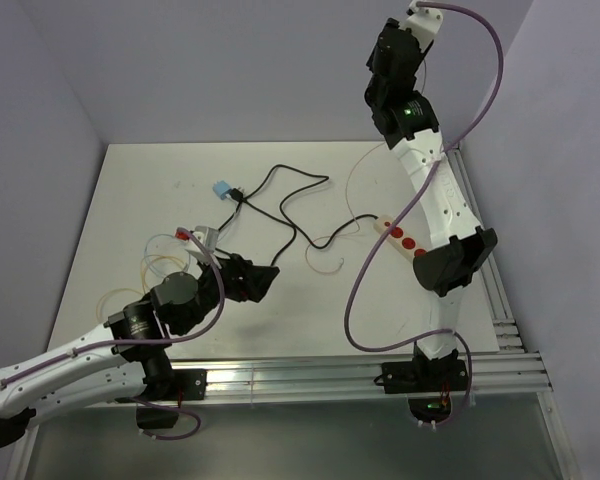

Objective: Insert the plug

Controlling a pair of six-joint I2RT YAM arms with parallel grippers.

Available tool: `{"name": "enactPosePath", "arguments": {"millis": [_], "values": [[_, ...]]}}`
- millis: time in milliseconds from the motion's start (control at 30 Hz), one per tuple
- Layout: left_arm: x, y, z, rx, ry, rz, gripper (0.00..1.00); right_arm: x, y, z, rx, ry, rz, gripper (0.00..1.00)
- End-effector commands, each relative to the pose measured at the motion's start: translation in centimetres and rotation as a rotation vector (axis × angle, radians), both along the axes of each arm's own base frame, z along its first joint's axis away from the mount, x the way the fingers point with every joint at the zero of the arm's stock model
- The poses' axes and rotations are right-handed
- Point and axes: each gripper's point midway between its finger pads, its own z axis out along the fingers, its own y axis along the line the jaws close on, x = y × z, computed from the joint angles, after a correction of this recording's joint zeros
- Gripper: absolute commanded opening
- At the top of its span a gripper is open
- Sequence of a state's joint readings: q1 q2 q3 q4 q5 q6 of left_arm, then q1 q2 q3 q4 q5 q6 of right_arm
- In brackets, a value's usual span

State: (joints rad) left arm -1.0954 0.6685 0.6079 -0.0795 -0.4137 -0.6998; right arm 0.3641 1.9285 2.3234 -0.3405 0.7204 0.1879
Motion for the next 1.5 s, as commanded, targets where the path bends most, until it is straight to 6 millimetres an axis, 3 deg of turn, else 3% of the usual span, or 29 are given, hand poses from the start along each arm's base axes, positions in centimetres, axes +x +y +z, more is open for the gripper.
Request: {"name": "enactPosePath", "arguments": {"millis": [0,100,133,200,233,300,367,400,467,500,567,600,667,700,733,867,967,1067,1267,1467], "values": [[-0.3,0.2,1.3,-0.036,-0.035,-0.027,0.88,2.6,-2.2,-2.0,0.004,0.018,-0.079,0.00],[-0.7,0.3,1.8,-0.047,-0.041,-0.050,0.88,3.6,-2.5,-6.8,0.038,0.122,-0.094,0.00],[-0.8,0.3,1.8,-0.044,-0.043,-0.060,0.88,3.8,-2.2,-10.2,0.021,0.196,-0.083,0.00],[-1.2,0.3,1.8,-0.041,-0.038,-0.077,0.88,3.5,-1.4,-12.1,0.044,0.223,-0.050,0.00],[-1.3,0.4,1.7,-0.037,-0.033,-0.077,0.88,3.3,-1.2,-15.0,0.038,0.282,-0.043,0.00],[-1.5,0.6,1.5,-0.034,-0.030,-0.084,0.88,2.7,-1.2,-17.8,0.045,0.337,-0.050,0.00],[-1.6,0.8,1.7,-0.039,-0.033,-0.086,0.88,2.1,-1.6,-19.4,0.075,0.374,-0.088,0.00],[-1.7,0.9,1.7,-0.042,-0.035,-0.086,0.88,0.9,-2.3,-20.7,0.072,0.433,-0.133,0.00],[-1.7,0.9,1.9,-0.046,-0.037,-0.086,0.88,-0.6,-2.5,-21.6,0.142,0.449,-0.168,0.00],[-1.8,0.9,1.8,-0.046,-0.035,-0.090,0.88,-2.1,-3.0,-23.3,0.141,0.510,-0.197,0.00],[-1.9,0.7,1.7,-0.048,-0.029,-0.099,0.88,-4.2,-3.4,-23.8,0.244,0.512,-0.257,0.00],[-2.0,0.4,1.6,-0.052,-0.024,-0.113,0.88,-6.2,-3.9,-25.9,0.237,0.584,-0.293,0.00],[-2.2,0.1,1.2,-0.055,-0.011,-0.126,0.87,-8.1,-3.3,-26.5,0.316,0.586,-0.270,0.00],[-2.3,-0.1,1.4,-0.063,-0.011,-0.138,0.87,-9.3,-3.2,-28.9,0.327,0.624,-0.264,0.00],[-2.4,-0.2,1.2,-0.060,-0.005,-0.144,0.87,-10.2,-2.9,-28.5,0.361,0.610,-0.231,0.00],[-2.5,-0.3,1.0,-0.049,0.003,-0.153,0.87,-13.9,-4.2,-30.9,0.329,0.648,-0.278,0.00],[-2.4,-0.1,0.9,-0.049,0.000,-0.142,0.87,-15.1,-4.1,-31.3,0.275,0.664,-0.280,0.00],[-2.4,-0.2,0.9,-0.054,-0.004,-0.147,0.87,-16.4,-4.6,-33.4,0.230,0.700,-0.303,0.00],[-2.3,-0.4,0.9,-0.043,-0.009,-0.150,0.87,-17.3,-5.3,-35.1,0.237,0.677,-0.340,0.00],[-2.2,-0.3,1.0,-0.037,-0.014,-0.149,0.87,-16.5,-5.8,-35.1,0.207,0.662,-0.381,0.00]]}}
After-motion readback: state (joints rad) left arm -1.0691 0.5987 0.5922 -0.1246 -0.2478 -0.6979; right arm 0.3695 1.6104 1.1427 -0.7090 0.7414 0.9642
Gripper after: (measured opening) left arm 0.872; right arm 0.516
